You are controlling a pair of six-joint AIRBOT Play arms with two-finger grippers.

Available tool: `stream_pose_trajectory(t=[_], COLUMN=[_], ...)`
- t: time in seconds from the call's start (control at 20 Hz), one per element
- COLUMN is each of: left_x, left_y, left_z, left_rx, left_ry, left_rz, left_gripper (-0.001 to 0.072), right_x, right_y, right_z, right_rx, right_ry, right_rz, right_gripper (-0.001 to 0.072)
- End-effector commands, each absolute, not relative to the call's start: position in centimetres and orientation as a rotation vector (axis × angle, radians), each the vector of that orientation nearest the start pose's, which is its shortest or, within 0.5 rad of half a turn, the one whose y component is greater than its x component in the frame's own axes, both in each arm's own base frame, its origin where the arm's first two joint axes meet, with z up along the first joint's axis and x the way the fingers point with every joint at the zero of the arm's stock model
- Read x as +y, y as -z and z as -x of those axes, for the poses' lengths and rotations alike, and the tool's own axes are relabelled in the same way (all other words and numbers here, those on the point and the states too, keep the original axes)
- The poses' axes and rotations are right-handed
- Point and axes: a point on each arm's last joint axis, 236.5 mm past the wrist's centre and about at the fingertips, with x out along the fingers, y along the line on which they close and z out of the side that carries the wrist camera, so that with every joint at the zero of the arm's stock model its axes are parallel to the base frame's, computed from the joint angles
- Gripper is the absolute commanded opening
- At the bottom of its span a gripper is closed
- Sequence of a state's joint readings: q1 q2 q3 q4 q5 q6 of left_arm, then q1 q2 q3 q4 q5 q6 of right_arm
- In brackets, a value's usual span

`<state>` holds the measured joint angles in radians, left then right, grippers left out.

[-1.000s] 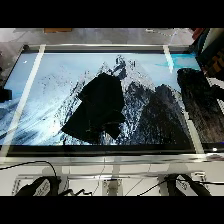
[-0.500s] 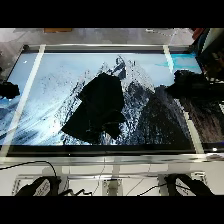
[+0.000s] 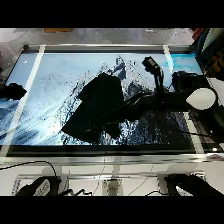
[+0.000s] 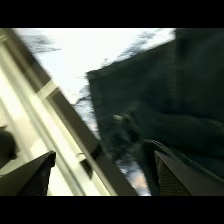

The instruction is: Fold the clothes and pants, and hang the long-sleeved shirts on hangers.

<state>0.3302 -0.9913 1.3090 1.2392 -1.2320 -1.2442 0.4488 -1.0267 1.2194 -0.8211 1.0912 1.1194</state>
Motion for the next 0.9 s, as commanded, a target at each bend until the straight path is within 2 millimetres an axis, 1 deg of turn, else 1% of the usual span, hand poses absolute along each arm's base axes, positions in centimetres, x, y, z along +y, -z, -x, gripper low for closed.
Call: stream_pose_trajectory(t=[0.0, 0.05, 0.1, 0.2, 0.25, 0.3, 0.35, 0.5, 0.55, 0.6, 0.65, 0.7, 0.75, 0.85], left_x=[3.7, 3.6, 3.6, 3.7, 3.6, 3.6, 3.4, 3.1, 3.0, 2.9, 2.9, 3.0, 3.0, 3.0], left_y=[-17.6, -17.6, -17.7, -18.5, -19.1, -19.8, -20.4, -22.2, -22.5, -22.7, -22.6, -22.6, -22.4, -22.2], left_z=[-36.0, -36.0, -36.0, -36.0, -35.9, -35.5, -35.1, -34.0, -33.8, -33.7, -33.7, -33.8, -33.9, -34.0], left_rx=[0.887, 0.887, 0.881, 0.849, 0.829, 0.810, 0.791, 0.743, 0.733, 0.730, 0.731, 0.732, 0.735, 0.741], left_ry=[0.096, 0.100, 0.098, 0.097, 0.096, 0.100, 0.105, 0.105, 0.104, 0.104, 0.104, 0.104, 0.104, 0.105], left_rz=[0.159, 0.162, 0.161, 0.142, 0.130, 0.108, 0.083, 0.052, 0.048, 0.047, 0.047, 0.048, 0.050, 0.052], left_gripper=[0.0229, 0.0229, 0.0229, 0.0229, 0.0229, 0.0229, 0.0229, 0.0229, 0.0229, 0.0229, 0.0230, 0.0230, 0.0230, 0.0230], right_x=[32.2, 32.3, 32.4, 33.4, 34.2, 34.9, 35.5, 37.3, 38.1, 39.0, 39.9, 40.8, 41.4, 41.9], right_y=[-19.2, -18.5, -17.5, -15.5, -14.2, -12.4, -10.3, -3.0, -1.2, 0.6, 1.8, 2.7, 3.3, 4.2], right_z=[-25.7, -25.6, -25.5, -24.9, -24.6, -24.4, -24.3, -23.7, -23.5, -23.5, -23.7, -24.4, -25.2, -26.9], right_rx=[0.734, 0.741, 0.758, 0.799, 0.828, 0.864, 0.904, 1.034, 1.055, 1.050, 1.018, 0.968, 0.913, 0.792], right_ry=[-1.125, -1.118, -1.111, -1.130, -1.144, -1.153, -1.154, -1.161, -1.168, -1.177, -1.188, -1.183, -1.171, -1.145], right_rz=[0.038, 0.081, 0.123, 0.160, 0.180, 0.213, 0.259, 0.385, 0.403, 0.435, 0.477, 0.513, 0.555, 0.698], right_gripper=[0.0626, 0.0381, 0.0034, 0.0048, 0.0048, 0.0048, 0.0048, 0.0050, 0.0079, 0.0260, 0.0444, 0.0459, 0.0459, 0.0459])
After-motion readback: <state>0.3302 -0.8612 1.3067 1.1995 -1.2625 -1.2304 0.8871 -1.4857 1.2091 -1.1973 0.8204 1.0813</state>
